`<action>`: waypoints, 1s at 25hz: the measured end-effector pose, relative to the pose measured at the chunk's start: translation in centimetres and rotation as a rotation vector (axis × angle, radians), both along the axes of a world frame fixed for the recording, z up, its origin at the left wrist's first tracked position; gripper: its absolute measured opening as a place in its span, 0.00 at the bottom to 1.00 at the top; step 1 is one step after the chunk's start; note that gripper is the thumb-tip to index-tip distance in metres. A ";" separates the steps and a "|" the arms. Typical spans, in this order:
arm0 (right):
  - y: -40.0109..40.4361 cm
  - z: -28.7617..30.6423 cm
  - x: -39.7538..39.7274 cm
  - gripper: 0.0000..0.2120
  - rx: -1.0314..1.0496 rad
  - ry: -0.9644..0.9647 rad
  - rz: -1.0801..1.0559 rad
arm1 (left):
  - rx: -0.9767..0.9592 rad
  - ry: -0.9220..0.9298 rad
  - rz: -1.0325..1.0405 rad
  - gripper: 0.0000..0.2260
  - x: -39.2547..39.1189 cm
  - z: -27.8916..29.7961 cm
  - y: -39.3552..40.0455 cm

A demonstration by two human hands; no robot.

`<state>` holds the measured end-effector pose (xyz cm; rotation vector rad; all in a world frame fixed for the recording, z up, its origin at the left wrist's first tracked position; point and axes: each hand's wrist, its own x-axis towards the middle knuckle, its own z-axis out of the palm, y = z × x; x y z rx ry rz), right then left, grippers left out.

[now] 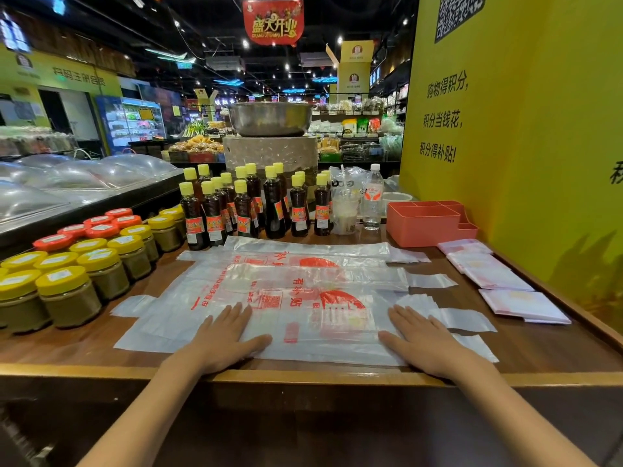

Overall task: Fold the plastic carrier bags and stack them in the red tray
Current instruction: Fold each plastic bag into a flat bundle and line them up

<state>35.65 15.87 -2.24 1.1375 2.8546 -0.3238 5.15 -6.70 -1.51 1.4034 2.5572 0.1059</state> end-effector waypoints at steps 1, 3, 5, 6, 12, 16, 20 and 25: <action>-0.3 0.1 0.1 0.39 0.012 0.042 -0.004 | 0.026 -0.014 -0.002 0.63 0.1 0.0 -0.1; -1.0 0.3 0.1 0.37 0.054 0.141 0.011 | 0.124 -0.051 -0.018 0.61 0.4 -0.1 -0.2; -1.5 0.8 0.3 0.36 0.069 0.213 0.054 | 0.262 -0.104 -0.043 0.57 0.7 0.0 -0.5; -1.7 1.0 0.5 0.35 0.035 0.236 0.060 | 0.298 -0.124 -0.051 0.56 0.8 0.1 -0.7; -2.1 1.1 1.0 0.31 -0.086 0.368 0.037 | 0.340 -0.115 -0.044 0.32 1.5 0.3 -1.3; -2.3 1.3 1.1 0.30 0.027 0.366 0.046 | 0.396 -0.044 -0.013 0.17 1.6 0.2 -1.4; -2.6 1.2 1.1 0.16 0.176 0.393 0.031 | 0.496 0.025 0.016 0.14 1.9 0.2 -1.5; -2.8 0.8 1.3 0.13 0.389 0.508 0.016 | 0.629 0.174 0.033 0.11 2.1 0.2 -1.6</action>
